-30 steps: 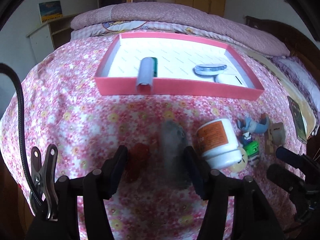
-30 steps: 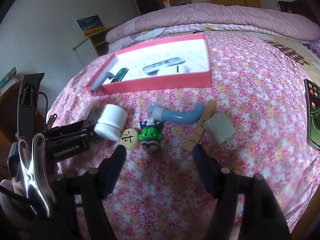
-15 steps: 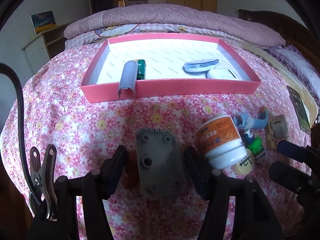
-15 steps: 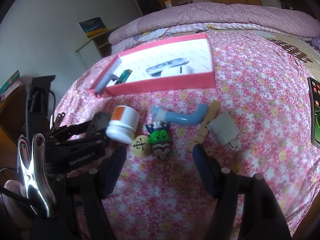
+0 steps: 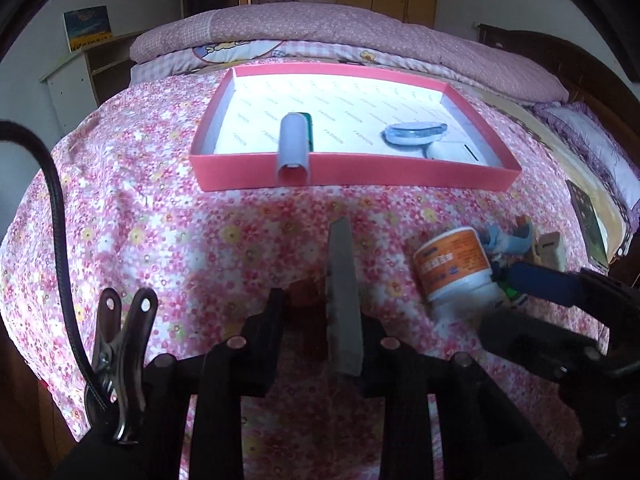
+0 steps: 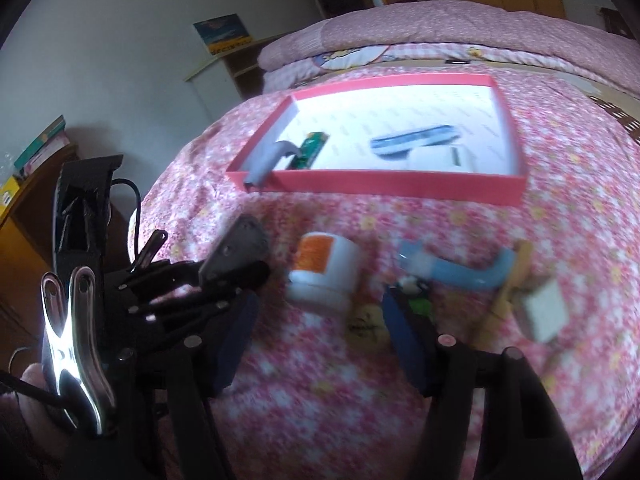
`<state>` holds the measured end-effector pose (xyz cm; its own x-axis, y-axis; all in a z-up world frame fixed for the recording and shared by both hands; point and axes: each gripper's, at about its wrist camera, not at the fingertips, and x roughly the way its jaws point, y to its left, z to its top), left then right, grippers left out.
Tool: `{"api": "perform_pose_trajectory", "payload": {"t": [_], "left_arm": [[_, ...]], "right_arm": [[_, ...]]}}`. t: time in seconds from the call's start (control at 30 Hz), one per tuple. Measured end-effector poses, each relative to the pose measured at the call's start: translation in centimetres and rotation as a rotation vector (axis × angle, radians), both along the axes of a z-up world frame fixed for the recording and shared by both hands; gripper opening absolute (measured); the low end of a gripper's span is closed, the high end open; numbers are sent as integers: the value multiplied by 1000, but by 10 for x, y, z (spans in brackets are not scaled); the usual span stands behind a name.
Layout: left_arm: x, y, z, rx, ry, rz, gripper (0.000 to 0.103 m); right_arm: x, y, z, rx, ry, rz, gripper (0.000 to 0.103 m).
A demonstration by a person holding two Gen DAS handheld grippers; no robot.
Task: Organize rigid objects
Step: 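Grasp grey perforated plate with left tool while right tool grasps orange-labelled jar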
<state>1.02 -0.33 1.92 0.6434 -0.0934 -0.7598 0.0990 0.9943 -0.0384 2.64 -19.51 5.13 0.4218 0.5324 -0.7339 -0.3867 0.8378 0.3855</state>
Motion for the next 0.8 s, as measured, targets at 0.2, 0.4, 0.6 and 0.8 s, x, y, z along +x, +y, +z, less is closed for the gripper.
{"api": "perform_pose_trajectory", "payload": {"t": [0.2,0.4,0.6,0.8], "left_arm": [[-3,6,1,-44,5,-10,41],[-5,16,4,-127,15,14,53],[-11,10,5,-98,8,-1,53],[-11,6,5,-60,-6,-1,53]], "right_arm": [[15,17,-10,-52,25,-3,62],[19,18,-18,-58,35,-3,44],[15,12,-13,-38,25,-12,44],[9,-1,-1,-4,-11,-30,42]]}}
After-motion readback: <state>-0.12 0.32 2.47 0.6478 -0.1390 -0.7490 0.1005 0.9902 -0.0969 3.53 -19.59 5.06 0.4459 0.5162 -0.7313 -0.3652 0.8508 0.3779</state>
